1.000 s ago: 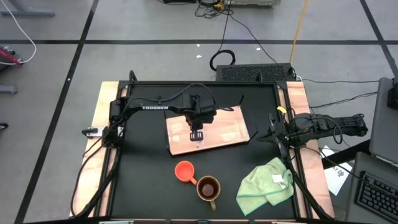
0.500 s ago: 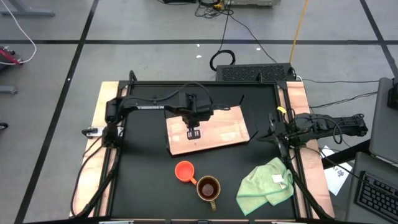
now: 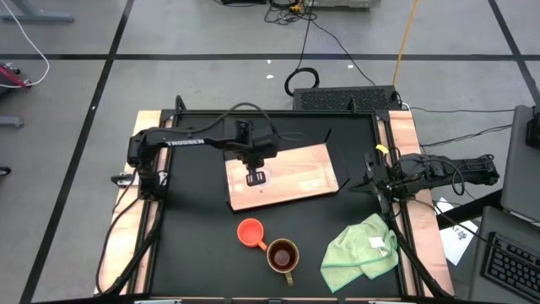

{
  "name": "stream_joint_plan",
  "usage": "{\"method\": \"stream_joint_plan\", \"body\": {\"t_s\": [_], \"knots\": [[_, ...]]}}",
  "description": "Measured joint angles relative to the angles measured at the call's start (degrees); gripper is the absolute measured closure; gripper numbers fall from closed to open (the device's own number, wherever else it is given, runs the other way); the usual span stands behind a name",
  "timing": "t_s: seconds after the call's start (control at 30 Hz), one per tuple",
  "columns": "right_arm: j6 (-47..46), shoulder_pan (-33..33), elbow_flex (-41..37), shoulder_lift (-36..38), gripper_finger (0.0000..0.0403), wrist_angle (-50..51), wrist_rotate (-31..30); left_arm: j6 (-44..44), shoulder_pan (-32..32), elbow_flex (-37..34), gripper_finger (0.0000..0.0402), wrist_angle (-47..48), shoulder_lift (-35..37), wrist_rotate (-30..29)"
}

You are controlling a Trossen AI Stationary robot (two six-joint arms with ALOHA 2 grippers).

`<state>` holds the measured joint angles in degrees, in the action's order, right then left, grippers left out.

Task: Stack small to large cups/mugs on shelf
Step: Put the transparent mug on the shelf

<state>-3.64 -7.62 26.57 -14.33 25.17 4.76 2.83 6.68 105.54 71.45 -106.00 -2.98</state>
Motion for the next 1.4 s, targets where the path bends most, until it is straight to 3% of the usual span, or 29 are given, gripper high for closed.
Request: {"method": "stream_joint_plan", "body": {"t_s": [0.83, 0.97, 1.2, 1.4], "knots": [[0.0, 0.0, 0.0, 0.02, 0.0403, 0.02, 0.02, 5.01, -0.44, 0.07, 0.0401, 6.02, 2.25, -2.67], [0.03, 0.0, -0.31, 0.11, 0.0403, -0.26, 0.02, 7.01, -0.46, -3.88, 0.0401, 2.33, 6.62, -2.85], [0.25, 0.0, -1.42, -0.24, 0.0403, -1.38, 0.02, 9.06, -0.48, -18.0, 0.0401, -7.08, 13.98, 0.19], [0.26, 0.0, -1.4, -0.31, 0.0403, -1.11, 0.03, 9.41, -0.48, -21.3, 0.0401, -8.98, 14.56, 1.46]]}}
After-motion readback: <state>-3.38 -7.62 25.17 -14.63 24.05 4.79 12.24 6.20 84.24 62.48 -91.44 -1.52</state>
